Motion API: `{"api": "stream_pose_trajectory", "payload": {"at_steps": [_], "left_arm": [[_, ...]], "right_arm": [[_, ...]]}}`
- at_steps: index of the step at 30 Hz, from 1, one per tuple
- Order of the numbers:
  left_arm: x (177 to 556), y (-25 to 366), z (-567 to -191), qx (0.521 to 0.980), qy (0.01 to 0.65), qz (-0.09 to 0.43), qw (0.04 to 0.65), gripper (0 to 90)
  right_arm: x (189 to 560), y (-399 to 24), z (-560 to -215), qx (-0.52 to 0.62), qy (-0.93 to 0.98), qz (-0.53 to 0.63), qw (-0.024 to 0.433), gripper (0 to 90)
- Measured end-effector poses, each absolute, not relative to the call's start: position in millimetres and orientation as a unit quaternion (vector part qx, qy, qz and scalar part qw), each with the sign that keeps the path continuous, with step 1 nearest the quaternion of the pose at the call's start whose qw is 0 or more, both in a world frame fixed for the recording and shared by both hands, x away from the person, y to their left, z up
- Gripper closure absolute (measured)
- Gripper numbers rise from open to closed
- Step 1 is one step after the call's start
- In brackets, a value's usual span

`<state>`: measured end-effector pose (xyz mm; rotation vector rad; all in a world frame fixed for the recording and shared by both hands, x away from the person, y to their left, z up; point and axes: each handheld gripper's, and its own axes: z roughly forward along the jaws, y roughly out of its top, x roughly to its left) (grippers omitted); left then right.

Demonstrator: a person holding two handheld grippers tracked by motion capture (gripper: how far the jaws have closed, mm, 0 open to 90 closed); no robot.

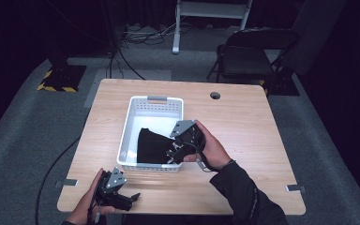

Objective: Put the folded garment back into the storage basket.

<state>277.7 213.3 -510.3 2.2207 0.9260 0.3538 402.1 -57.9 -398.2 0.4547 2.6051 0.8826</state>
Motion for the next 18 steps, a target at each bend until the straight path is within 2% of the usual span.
{"api": "stream_pose_trajectory", "payload": {"at_steps": [18], "left_arm": [[277.7, 213.3, -510.3, 0.856, 0.357, 0.136, 0.347, 0.2]], "right_arm": [[396.2, -82.2, -396.4, 0.162, 0.919, 0.303, 0.192, 6.4]]}}
